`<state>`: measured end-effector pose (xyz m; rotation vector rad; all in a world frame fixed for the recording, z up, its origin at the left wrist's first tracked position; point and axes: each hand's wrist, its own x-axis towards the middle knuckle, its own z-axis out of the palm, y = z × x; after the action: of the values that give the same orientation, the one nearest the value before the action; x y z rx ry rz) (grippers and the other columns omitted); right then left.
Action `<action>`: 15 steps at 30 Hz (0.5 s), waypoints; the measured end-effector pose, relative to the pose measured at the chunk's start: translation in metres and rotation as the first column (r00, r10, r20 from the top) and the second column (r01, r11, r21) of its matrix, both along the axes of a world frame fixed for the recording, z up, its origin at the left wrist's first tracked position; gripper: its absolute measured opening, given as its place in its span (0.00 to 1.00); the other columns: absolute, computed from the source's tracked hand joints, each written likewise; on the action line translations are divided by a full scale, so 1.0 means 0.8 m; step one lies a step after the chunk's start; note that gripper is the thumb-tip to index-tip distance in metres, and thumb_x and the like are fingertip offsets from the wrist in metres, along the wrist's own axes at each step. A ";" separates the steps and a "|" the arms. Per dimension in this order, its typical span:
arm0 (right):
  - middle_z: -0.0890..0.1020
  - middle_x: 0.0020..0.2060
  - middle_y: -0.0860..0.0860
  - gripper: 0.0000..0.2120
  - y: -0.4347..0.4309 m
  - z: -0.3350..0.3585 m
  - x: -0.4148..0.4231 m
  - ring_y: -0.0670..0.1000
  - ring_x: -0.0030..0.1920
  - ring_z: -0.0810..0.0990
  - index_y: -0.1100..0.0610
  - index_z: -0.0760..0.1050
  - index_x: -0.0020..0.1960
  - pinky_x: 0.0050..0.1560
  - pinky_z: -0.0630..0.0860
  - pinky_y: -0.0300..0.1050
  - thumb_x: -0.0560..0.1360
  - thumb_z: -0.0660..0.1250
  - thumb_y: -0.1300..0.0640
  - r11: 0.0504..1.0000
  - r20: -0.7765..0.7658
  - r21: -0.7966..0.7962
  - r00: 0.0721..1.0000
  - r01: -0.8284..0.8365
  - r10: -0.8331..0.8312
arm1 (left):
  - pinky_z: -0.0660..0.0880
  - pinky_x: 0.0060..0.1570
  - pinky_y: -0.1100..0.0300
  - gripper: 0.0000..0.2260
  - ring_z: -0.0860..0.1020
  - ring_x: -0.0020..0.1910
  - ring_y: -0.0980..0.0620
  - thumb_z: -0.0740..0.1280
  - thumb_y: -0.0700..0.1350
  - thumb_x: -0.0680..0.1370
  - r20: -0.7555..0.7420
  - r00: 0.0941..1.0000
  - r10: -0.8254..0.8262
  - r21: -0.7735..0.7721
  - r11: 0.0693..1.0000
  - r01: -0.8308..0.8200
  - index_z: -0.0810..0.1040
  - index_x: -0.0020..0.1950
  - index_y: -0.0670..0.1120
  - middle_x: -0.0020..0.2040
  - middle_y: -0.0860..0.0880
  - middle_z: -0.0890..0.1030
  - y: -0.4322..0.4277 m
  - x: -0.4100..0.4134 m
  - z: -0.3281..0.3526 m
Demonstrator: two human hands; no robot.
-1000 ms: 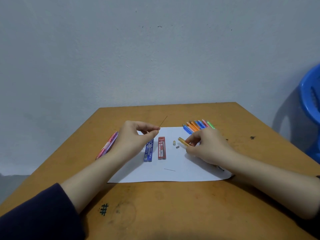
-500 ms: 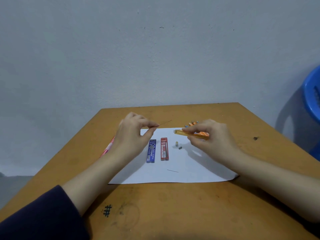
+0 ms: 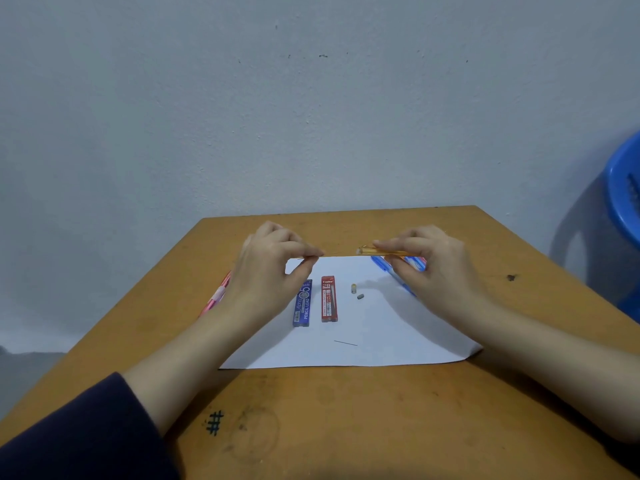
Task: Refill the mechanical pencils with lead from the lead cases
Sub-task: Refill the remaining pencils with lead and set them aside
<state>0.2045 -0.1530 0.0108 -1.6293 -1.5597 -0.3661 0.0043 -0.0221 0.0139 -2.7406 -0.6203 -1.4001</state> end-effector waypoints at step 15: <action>0.78 0.42 0.46 0.14 0.000 0.000 0.000 0.45 0.46 0.72 0.52 0.82 0.54 0.44 0.63 0.31 0.71 0.72 0.64 0.998 0.058 0.067 0.998 0.002 -0.006 | 0.74 0.38 0.47 0.07 0.71 0.42 0.53 0.69 0.45 0.72 0.010 0.999 -0.034 0.019 0.999 0.033 0.86 0.46 0.50 0.36 0.55 0.79 -0.002 0.001 -0.001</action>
<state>0.2042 -0.1529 0.0104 -1.5835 -1.5707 -0.4671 0.0049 -0.0238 0.0129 -2.7440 -0.5617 -1.4199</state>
